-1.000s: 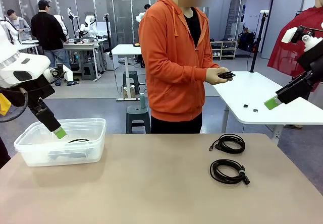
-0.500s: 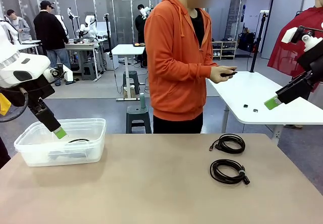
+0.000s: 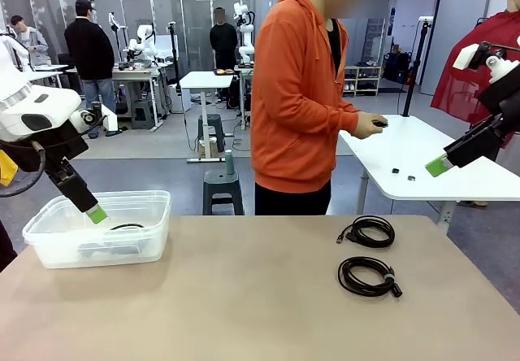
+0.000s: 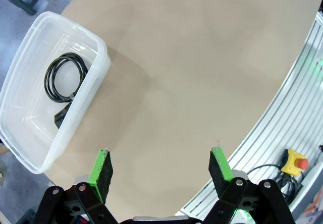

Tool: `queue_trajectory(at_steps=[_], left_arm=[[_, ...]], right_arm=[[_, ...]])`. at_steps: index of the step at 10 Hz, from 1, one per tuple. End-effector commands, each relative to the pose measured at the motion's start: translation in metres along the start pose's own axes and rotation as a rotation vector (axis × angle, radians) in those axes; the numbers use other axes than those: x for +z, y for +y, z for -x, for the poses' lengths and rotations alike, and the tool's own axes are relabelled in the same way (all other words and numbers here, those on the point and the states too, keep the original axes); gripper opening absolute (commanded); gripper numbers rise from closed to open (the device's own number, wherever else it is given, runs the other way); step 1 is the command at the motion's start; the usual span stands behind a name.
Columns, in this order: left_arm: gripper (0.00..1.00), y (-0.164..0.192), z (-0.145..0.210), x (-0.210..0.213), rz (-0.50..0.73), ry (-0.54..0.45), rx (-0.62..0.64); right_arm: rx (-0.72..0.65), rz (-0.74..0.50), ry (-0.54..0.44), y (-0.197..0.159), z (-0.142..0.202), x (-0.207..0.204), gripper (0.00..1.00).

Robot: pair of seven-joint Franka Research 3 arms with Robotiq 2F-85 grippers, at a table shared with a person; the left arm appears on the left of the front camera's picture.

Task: Organize and store the cables.
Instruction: Place the Power Cable into the Organizing box.

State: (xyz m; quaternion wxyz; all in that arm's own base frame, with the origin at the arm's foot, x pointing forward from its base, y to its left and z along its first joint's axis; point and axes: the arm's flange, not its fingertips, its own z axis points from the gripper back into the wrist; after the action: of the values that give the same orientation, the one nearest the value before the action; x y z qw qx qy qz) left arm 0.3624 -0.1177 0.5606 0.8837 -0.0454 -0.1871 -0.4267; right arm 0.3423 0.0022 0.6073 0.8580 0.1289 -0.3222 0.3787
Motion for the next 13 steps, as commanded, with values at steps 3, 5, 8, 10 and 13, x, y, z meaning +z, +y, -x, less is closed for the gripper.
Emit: queue_trajectory(at_steps=[3,5,8,10,13], left_arm=[[0.96,-0.0013,-0.0002,0.0044,0.002,0.019,0.014],[0.96,-0.0013,-0.0002,0.0044,0.002,0.019,0.014],[0.96,-0.0013,-0.0002,0.0044,0.002,0.019,0.014],[0.96,-0.0013,-0.0002,0.0044,0.002,0.019,0.014],[0.96,-0.0013,-0.0002,0.0044,0.002,0.019,0.014]], right_arm=[[0.004,-0.004,-0.001,-0.0004,0.0004,-0.0002,1.0],[0.004,-0.004,-0.001,-0.0004,0.0004,-0.0002,1.0],[0.004,-0.004,-0.001,-0.0004,0.0004,-0.0002,1.0],[0.004,-0.004,-0.001,-0.0004,0.0004,-0.0002,1.0],[0.004,-0.004,-0.001,-0.0004,0.0004,-0.0002,1.0]])
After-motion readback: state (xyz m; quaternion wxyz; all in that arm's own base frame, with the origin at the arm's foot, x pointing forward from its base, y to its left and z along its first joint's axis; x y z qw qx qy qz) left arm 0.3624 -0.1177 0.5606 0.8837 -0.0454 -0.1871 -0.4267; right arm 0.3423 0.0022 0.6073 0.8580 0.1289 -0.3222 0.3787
